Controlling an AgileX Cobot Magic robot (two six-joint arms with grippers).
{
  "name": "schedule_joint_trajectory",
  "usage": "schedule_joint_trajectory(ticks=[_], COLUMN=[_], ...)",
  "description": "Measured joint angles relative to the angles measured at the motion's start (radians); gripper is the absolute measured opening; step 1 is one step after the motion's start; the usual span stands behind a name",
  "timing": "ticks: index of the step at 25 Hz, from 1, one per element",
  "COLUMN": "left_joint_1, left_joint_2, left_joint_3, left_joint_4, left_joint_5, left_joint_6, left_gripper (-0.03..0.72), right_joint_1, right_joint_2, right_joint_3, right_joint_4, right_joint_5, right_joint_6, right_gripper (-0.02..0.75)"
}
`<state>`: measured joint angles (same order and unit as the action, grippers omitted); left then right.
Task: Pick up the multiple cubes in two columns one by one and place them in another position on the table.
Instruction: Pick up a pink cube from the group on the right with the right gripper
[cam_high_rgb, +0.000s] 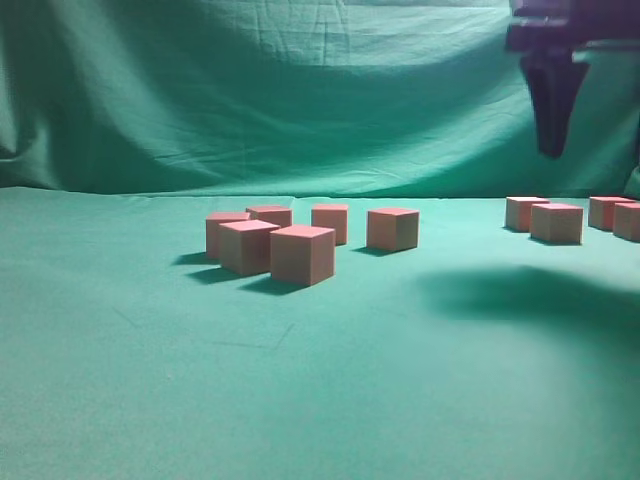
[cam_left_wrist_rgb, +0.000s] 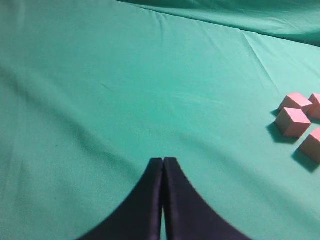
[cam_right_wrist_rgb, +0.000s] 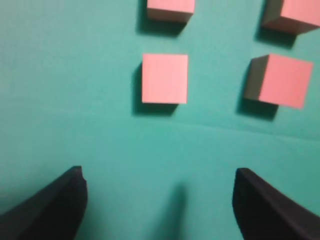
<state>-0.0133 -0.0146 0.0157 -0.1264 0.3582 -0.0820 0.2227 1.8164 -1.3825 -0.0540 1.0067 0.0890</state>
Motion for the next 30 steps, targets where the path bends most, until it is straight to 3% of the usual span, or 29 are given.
schedule_joint_trajectory(ticks=[2,9,19,26,30], left_joint_1=[0.000,0.000,0.000,0.000,0.000], left_joint_2=[0.000,0.000,0.000,0.000,0.000], left_joint_3=[0.000,0.000,0.000,0.000,0.000], left_joint_4=[0.000,0.000,0.000,0.000,0.000], left_joint_5=[0.000,0.000,0.000,0.000,0.000], left_joint_6=[0.000,0.000,0.000,0.000,0.000], left_gripper=[0.000,0.000,0.000,0.000,0.000], right_joint_1=[0.000,0.000,0.000,0.000,0.000], right_joint_2=[0.039,0.134,0.228,0.241,0.240], right_joint_3=[0.000,-0.033,-0.078,-0.083,-0.141], right_joint_4=[0.004,-0.004,-0.051,-0.059,-0.059], right_joint_5=[-0.056,-0.179,-0.213,-0.214,-0.118], right_joint_6=[0.002,0.003,0.003,0.029,0.031], right_gripper=[0.557,0.564,0.564,0.265,0.270])
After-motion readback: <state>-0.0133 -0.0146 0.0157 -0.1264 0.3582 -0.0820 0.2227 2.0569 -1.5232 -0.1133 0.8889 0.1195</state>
